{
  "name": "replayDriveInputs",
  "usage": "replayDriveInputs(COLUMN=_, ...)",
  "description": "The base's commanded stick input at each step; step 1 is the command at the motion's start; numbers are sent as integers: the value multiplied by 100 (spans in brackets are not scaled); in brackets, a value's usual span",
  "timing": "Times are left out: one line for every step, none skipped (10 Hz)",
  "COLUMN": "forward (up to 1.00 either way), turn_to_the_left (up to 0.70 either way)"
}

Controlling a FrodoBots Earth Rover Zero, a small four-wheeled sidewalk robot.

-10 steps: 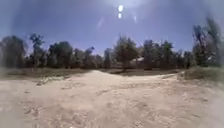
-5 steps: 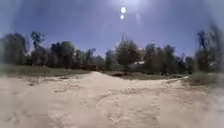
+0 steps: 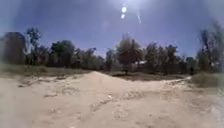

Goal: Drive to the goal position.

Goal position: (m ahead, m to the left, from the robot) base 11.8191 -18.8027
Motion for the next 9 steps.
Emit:
replayDriveInputs(forward=85, turn_to_the_left=0)
replayDriveInputs(forward=85, turn_to_the_left=0)
replayDriveInputs(forward=85, turn_to_the_left=0)
replayDriveInputs(forward=85, turn_to_the_left=0)
replayDriveInputs(forward=85, turn_to_the_left=-34)
replayDriveInputs(forward=85, turn_to_the_left=-34)
replayDriveInputs(forward=85, turn_to_the_left=-34)
replayDriveInputs(forward=85, turn_to_the_left=-15)
replayDriveInputs(forward=85, turn_to_the_left=0)
